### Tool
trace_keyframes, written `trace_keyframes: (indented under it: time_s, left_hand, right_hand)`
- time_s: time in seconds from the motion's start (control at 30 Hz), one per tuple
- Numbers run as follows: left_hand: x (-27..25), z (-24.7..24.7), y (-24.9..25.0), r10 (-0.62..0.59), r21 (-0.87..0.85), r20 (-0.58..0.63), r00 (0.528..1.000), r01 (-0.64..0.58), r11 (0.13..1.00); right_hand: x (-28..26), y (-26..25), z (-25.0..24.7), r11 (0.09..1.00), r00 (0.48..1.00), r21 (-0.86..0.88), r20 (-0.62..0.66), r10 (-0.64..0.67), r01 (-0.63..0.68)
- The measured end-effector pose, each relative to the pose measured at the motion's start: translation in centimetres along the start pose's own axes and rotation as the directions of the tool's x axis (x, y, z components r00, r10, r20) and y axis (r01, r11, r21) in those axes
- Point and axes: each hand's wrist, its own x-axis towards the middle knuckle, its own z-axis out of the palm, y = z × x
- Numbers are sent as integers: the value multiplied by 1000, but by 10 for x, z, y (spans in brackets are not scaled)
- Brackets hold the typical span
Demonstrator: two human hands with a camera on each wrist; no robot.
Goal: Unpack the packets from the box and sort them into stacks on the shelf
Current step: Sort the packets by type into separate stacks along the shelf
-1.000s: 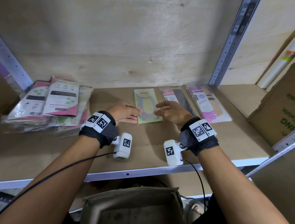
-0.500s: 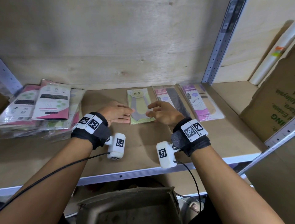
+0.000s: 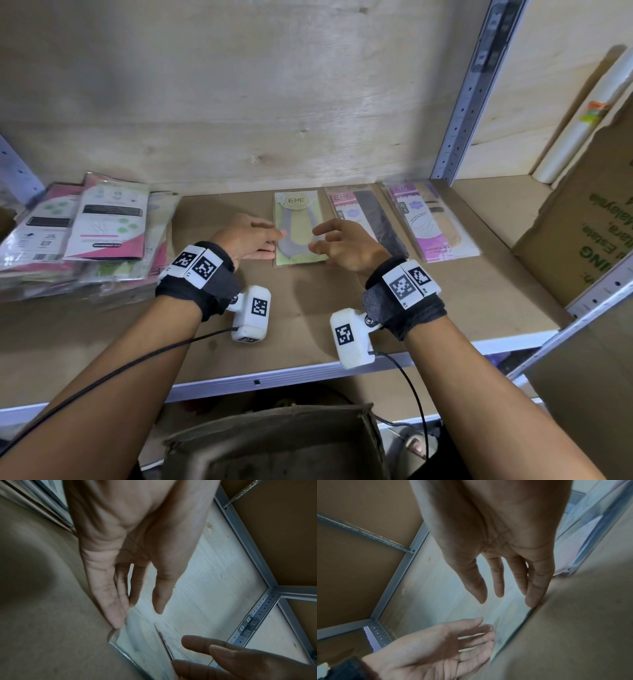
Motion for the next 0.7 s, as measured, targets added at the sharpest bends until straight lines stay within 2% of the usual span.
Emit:
trace_keyframes:
  time_s: [0.2,0.3,0.37,0.43,0.5,0.6,0.7]
  left_hand:
    - [-3,2,3,32,67,-36,999,-30,997]
    - [-8,9,11,130,136,-120,984,-114,984]
    - [-14,20,21,190,130,-131,973,-173,976]
    - [-20,37,31,227,99,-83,970,-219,971]
    - [-26,58,42,224,49,22,974,-225,973]
    - [-31,89,53,161,41,142,977,-168,985]
    - [-28,112,53,95,107,174,980,-115,988]
  right_hand:
    - [-3,-2,-15,999,999,45,-32,0,1]
    - [-8,1,-41,998,989,53,-144,-30,38]
    - [-11,8,-60,999,974,27,-226,-35,42]
    - [-13,16,-74,999,958,26,-286,-11,19]
    - [-13,24,-84,999,948,38,-317,8,5]
    - [-13,33,-89,999,949,31,-314,29,-21]
    - [-11,38,-88,999,957,26,-284,52,-47]
